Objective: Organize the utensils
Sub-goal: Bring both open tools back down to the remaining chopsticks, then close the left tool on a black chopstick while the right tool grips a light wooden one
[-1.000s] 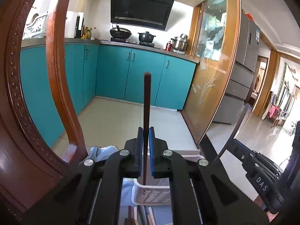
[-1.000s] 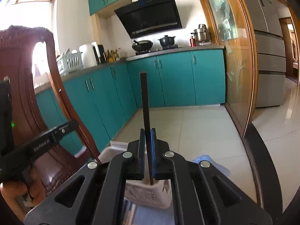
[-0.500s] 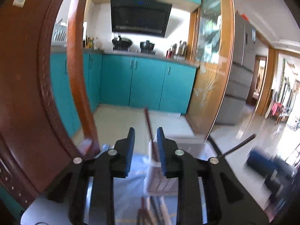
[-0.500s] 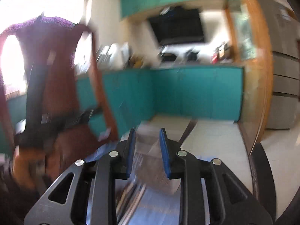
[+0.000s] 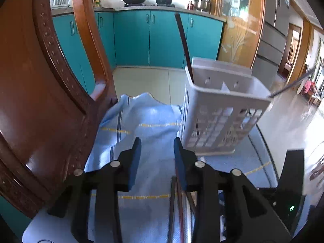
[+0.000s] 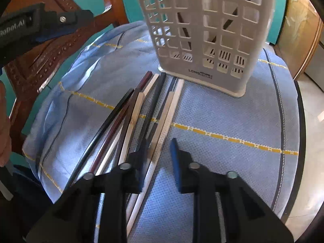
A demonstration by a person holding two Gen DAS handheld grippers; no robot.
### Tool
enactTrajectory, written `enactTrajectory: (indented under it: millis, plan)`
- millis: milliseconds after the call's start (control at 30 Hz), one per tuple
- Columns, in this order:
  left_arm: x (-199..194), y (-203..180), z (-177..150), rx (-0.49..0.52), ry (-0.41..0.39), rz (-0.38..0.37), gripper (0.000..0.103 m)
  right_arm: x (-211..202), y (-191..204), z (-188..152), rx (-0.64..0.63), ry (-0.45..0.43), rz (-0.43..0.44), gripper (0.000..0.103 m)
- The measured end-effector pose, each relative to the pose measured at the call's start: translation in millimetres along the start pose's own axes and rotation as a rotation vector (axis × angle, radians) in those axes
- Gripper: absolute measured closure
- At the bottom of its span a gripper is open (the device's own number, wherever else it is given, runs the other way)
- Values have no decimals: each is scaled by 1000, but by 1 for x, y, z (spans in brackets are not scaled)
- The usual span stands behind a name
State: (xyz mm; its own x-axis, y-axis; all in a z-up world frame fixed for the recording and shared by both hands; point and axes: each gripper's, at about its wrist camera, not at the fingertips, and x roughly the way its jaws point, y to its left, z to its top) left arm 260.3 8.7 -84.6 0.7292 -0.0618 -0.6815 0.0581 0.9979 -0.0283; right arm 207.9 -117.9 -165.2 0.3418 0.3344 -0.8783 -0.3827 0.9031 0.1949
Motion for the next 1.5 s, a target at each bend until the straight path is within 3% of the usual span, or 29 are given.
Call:
enactTrajectory:
  millis: [133, 200, 333, 400, 500, 667, 867, 1167, 1400, 1500]
  plan:
    - [6, -3, -4, 34, 25, 3, 66, -9, -14, 6, 21, 23, -5, 92]
    - [9, -2, -9, 43, 51, 7, 65, -18, -25, 6, 37, 15, -34, 103]
    - [18, 5, -20, 25, 130, 0, 65, -36, -56, 1, 128, -26, -53, 102]
    - [26, 6, -27, 23, 186, -7, 65, -39, -64, 2, 160, -50, -17, 102]
    - [36, 3, -38, 32, 249, -8, 65, -35, -61, 1, 166, -49, 42, 96]
    - [43, -4, -50, 61, 292, -14, 64, -24, -35, 1, 87, -49, 44, 92]
    - [44, -10, -59, 86, 318, -17, 62, -9, -22, 6, 53, -38, -37, 85]
    - [43, -10, -68, 113, 344, -18, 60, -9, -26, 2, 21, 37, -125, 86]
    - [49, -17, -73, 137, 360, -6, 59, -7, -30, 5, 20, -19, -158, 83]
    - [51, -19, -71, 129, 354, 0, 59, -3, -27, 8, 8, -50, -183, 71]
